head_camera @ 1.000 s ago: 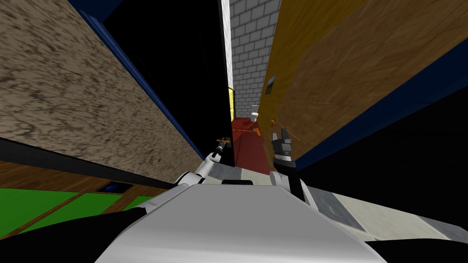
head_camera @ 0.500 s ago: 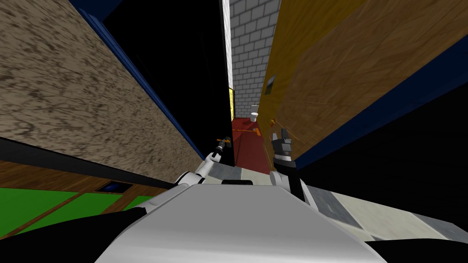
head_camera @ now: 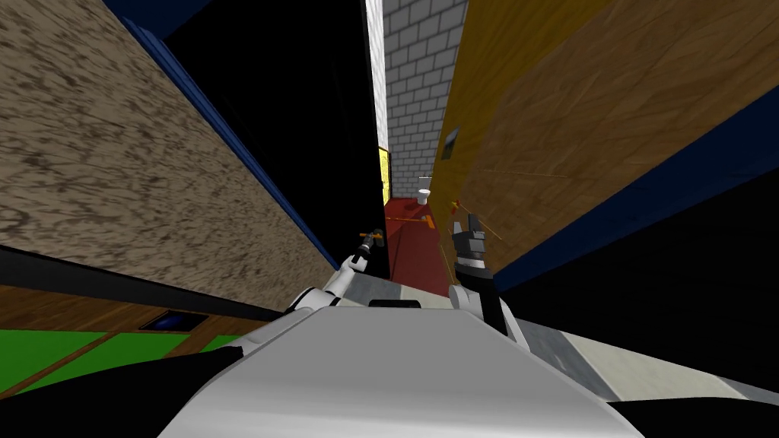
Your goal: Push the door open
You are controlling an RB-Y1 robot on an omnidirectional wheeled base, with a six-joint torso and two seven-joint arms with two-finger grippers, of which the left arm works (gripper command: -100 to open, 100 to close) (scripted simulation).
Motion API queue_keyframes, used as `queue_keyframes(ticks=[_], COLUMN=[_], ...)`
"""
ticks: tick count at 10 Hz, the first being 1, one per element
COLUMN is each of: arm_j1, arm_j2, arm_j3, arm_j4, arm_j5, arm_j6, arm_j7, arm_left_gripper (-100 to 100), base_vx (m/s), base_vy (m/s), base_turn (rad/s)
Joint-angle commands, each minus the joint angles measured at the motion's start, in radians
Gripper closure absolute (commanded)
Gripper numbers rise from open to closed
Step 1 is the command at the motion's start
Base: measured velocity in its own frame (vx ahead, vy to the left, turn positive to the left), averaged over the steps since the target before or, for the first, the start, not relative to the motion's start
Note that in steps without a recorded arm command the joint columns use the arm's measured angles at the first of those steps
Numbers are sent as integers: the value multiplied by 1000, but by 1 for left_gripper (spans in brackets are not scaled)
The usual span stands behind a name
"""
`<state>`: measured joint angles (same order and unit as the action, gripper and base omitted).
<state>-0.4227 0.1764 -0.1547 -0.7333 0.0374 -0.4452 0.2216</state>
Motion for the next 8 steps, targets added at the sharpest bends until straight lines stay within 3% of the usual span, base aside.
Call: queue_keyframes(ticks=[1,3,4,5,6,8], arm_j1=[-16,-15,-15,-15,-14,-13], arm_j2=[10,12,12,12,18,23], arm_j3=[25,36,36,36,62,83], arm_j4=[10,13,28,13,19,25], arm_j5=[6,9,9,9,15,20], arm_j6=[-11,-11,-11,-11,-12,-13], arm_j7=[-7,-12,-12,-12,-23,-32], arm_left_gripper=[100,100,100,100,100,100], base_vx=[184,165,60,5,131,184], base_vy=[-120,-93,-10,8,-90,-157], base_turn=[44,48,-15,-14,57,107])
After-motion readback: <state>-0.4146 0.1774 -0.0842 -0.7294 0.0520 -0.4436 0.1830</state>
